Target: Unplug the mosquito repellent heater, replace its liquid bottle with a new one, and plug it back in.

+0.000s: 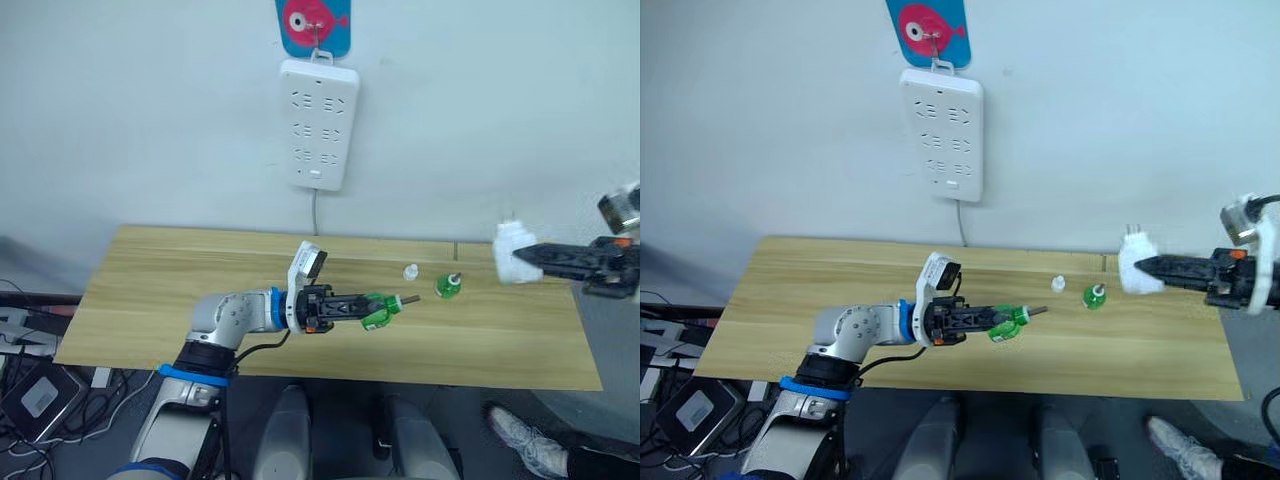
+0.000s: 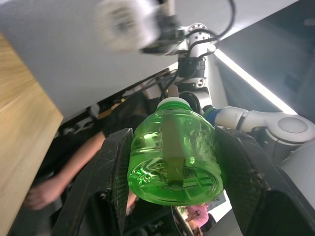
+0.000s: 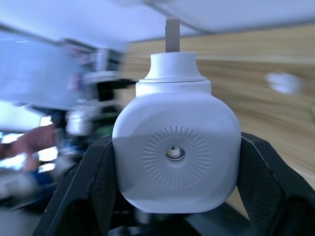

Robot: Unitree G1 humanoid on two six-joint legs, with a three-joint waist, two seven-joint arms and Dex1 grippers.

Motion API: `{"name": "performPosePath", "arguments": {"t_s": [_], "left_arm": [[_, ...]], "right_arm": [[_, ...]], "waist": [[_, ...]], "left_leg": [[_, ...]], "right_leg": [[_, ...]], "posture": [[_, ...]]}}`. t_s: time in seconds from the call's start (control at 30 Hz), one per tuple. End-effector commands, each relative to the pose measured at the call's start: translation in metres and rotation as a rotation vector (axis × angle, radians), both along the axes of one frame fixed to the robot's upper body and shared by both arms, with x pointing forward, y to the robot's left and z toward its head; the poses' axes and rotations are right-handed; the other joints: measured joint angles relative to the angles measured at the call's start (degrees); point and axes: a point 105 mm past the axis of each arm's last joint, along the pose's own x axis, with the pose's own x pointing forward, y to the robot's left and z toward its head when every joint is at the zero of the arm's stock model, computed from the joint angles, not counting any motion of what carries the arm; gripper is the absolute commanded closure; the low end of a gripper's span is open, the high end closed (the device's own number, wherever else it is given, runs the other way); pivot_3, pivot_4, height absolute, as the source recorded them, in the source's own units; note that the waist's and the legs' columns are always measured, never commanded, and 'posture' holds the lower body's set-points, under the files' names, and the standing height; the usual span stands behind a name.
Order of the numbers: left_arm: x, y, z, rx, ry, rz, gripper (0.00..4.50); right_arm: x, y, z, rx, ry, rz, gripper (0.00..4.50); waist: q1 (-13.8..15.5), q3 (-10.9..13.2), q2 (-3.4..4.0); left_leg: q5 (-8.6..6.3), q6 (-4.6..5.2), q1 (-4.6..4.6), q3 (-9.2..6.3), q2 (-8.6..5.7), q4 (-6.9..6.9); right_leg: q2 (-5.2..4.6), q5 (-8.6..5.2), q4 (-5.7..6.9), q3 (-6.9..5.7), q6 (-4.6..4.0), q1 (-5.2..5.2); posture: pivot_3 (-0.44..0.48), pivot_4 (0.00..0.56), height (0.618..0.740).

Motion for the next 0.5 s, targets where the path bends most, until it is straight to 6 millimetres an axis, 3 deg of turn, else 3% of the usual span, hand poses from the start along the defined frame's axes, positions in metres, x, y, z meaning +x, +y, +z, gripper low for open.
{"name": "performPosePath", "arguments": {"t_s": [0.03, 0.2, 0.5], "left_arm": [[-0.007, -0.008, 0.017, -0.072, -0.041, -0.055, 2.24], [-0.009, -0.013, 0.029, -0.102, -0.060, -0.090, 2.24], [-0.010, -0.021, 0.032, -0.106, -0.061, -0.120, 2.24]], "right_arm": [[-0.019, 0.021, 0.008, 0.067, -0.001, 0.117, 1.53], [-0.028, 0.042, 0.009, 0.081, -0.017, 0.149, 1.53], [-0.029, 0.066, 0.004, 0.068, -0.084, 0.201, 1.53]], "waist": [[0.3, 0.0, 0.00], [0.4, 0.0, 0.00], [0.3, 0.0, -0.01]], "left_leg": [[0.00, 0.00, -0.07, 0.01, -0.04, 0.02], [-0.02, 0.04, -0.22, 0.00, -0.08, 0.16], [-0.02, 0.03, -0.22, -0.03, -0.05, 0.23]], "right_leg": [[-0.03, 0.00, -0.01, 0.01, 0.01, -0.04], [-0.04, 0.02, 0.02, 0.01, 0.04, -0.13], [-0.01, 0.06, 0.01, 0.00, 0.11, -0.13]], "posture": [[0.220, 0.279, 0.740], [0.206, 0.280, 0.740], [0.201, 0.285, 0.740]]}}
